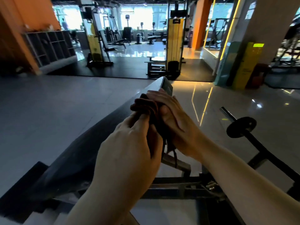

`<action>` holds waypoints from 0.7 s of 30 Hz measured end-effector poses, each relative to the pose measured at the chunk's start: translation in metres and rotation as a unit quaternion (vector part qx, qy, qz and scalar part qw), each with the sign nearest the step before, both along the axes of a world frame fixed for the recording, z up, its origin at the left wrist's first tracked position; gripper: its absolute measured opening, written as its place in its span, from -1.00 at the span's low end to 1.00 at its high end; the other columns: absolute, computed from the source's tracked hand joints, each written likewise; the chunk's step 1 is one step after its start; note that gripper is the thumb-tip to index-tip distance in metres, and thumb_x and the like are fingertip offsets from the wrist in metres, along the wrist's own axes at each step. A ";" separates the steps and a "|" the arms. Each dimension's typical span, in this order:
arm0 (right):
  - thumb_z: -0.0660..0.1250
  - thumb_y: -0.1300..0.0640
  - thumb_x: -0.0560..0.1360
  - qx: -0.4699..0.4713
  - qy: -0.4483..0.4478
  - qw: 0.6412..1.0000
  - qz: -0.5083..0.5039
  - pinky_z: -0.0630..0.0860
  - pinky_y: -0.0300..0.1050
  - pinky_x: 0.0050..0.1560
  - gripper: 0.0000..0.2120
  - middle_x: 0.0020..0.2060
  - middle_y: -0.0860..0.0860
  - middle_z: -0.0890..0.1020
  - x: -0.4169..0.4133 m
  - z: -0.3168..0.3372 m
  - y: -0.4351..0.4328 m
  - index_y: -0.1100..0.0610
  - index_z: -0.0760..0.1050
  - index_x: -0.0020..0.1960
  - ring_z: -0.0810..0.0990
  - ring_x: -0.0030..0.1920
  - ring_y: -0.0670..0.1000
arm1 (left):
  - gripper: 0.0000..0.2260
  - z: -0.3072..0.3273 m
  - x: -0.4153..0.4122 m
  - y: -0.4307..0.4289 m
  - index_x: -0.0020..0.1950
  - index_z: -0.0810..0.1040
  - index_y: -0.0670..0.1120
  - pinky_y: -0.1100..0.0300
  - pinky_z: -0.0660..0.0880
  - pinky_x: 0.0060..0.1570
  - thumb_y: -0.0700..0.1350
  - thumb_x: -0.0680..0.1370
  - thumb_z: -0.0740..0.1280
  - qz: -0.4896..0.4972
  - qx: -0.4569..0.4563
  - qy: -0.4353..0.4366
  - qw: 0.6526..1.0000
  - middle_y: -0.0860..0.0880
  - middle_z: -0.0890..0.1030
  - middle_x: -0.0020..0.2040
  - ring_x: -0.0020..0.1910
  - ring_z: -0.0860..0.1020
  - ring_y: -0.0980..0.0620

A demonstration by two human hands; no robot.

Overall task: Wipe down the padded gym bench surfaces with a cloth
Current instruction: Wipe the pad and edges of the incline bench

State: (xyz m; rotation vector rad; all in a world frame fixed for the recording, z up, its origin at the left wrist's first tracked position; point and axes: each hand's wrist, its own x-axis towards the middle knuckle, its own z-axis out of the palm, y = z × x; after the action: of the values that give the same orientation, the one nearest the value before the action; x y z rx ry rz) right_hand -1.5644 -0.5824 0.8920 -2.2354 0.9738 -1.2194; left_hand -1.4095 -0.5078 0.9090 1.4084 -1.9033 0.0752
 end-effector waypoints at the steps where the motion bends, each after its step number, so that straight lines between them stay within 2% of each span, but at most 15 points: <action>1: 0.00 -0.03 0.68 0.007 -0.001 1.000 -0.011 0.12 0.19 0.56 -0.55 0.51 -0.09 0.33 0.001 0.000 -0.004 0.06 0.32 0.51 0.13 0.58 -0.03 | -0.56 0.001 -0.001 0.004 0.27 0.42 0.11 0.14 0.56 -0.06 0.27 0.59 -0.07 0.004 0.009 0.002 1.000 0.06 0.62 0.08 -0.02 0.60 0.09; 3: 0.01 -0.07 0.68 0.027 -0.035 0.999 0.001 0.20 0.20 0.53 -0.55 0.49 -0.07 0.35 0.004 -0.005 0.001 0.06 0.34 0.49 0.19 0.56 -0.01 | -0.54 -0.004 0.000 0.009 0.31 0.46 0.05 0.23 0.54 -0.11 0.23 0.61 -0.04 0.018 0.002 0.000 1.000 0.03 0.64 0.08 -0.08 0.58 0.14; 5: 0.04 -0.01 0.69 0.012 -0.053 0.998 0.041 0.19 0.22 0.53 -0.57 0.50 -0.03 0.34 0.005 -0.014 0.014 0.10 0.35 0.49 0.17 0.57 0.03 | -0.48 -0.006 -0.003 0.009 0.19 0.51 -0.01 0.29 0.47 -0.20 0.27 0.62 -0.08 0.036 -0.008 -0.004 0.999 0.02 0.64 -0.04 -0.22 0.51 0.19; 7: 0.03 0.02 0.70 -0.021 -0.036 0.997 0.063 0.15 0.26 0.54 -0.56 0.53 -0.01 0.31 0.003 -0.021 0.020 0.12 0.30 0.52 0.13 0.59 0.05 | -0.43 -0.008 -0.009 0.010 0.09 0.55 -0.08 0.23 0.46 -0.24 0.28 0.60 -0.08 0.056 -0.024 0.005 0.998 0.00 0.61 -0.14 -0.28 0.47 0.16; 9: -0.02 -0.05 0.69 -0.059 0.009 0.997 0.041 0.04 0.28 0.56 -0.52 0.55 -0.01 0.29 -0.005 -0.021 0.005 0.09 0.26 0.55 0.08 0.61 0.06 | -0.52 -0.005 -0.016 0.011 0.08 0.57 -0.08 0.21 0.47 -0.25 0.21 0.63 -0.01 0.084 -0.032 0.007 0.996 0.05 0.56 -0.18 -0.30 0.47 0.14; 11: -0.05 -0.09 0.68 -0.062 0.041 0.997 -0.005 -0.08 0.25 0.58 -0.50 0.57 -0.06 0.24 -0.011 -0.017 -0.017 0.02 0.21 0.58 -0.01 0.62 0.03 | -0.59 -0.003 -0.020 0.011 0.18 0.58 -0.06 0.20 0.51 -0.21 0.13 0.62 0.05 0.107 -0.040 0.002 0.993 0.02 0.62 -0.12 -0.25 0.49 0.16; 13: -0.02 -0.06 0.68 -0.057 0.023 0.998 -0.019 -0.11 0.22 0.59 -0.51 0.58 -0.07 0.23 -0.012 -0.016 -0.025 0.01 0.22 0.58 -0.04 0.62 0.01 | -0.60 -0.001 -0.023 0.012 0.28 0.56 -0.04 0.20 0.56 -0.17 0.11 0.63 0.08 0.115 -0.044 -0.004 0.992 -0.01 0.66 0.02 -0.19 0.52 0.18; 15: 0.02 0.02 0.69 -0.036 -0.027 0.999 0.022 -0.04 0.24 0.59 -0.55 0.57 -0.04 0.24 -0.007 -0.017 -0.017 0.06 0.25 0.56 -0.01 0.62 0.00 | -0.61 -0.001 -0.021 0.012 0.25 0.57 -0.06 0.29 0.53 -0.20 0.10 0.65 0.08 0.110 -0.036 -0.008 0.993 0.01 0.66 -0.02 -0.22 0.52 0.22; 18: 0.03 0.12 0.70 -0.029 -0.061 0.993 0.102 0.07 0.20 0.58 -0.58 0.56 0.02 0.29 -0.004 -0.022 0.002 0.13 0.29 0.54 0.08 0.61 0.00 | -0.62 0.006 -0.021 0.015 0.09 0.56 -0.12 0.41 0.31 -0.27 0.08 0.59 0.07 0.115 -0.001 -0.031 0.993 0.10 0.49 -0.18 -0.38 0.35 0.30; 20: 0.01 0.05 0.70 -0.039 -0.045 0.992 0.115 0.13 0.25 0.55 -0.57 0.54 0.04 0.32 -0.008 -0.020 -0.004 0.12 0.30 0.53 0.16 0.59 0.04 | -0.63 0.012 -0.026 0.011 0.20 0.49 -0.10 0.35 0.32 -0.21 0.07 0.57 0.07 0.129 0.039 -0.059 0.989 0.10 0.44 -0.12 -0.34 0.36 0.22; 21: -0.01 0.00 0.70 -0.047 -0.026 0.994 0.093 0.13 0.27 0.54 -0.55 0.54 0.04 0.32 -0.010 -0.020 -0.013 0.09 0.29 0.53 0.16 0.59 0.04 | -0.61 0.016 -0.028 0.009 0.28 0.44 -0.09 0.33 0.35 -0.14 0.08 0.58 0.06 0.133 0.046 -0.072 0.987 0.07 0.47 -0.04 -0.26 0.38 0.19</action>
State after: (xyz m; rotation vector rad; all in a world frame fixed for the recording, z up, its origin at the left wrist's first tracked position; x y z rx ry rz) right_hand -1.5741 -0.5953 0.8720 -2.2966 0.6830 -1.2549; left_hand -1.4377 -0.4992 0.9246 1.7561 -1.8428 0.2258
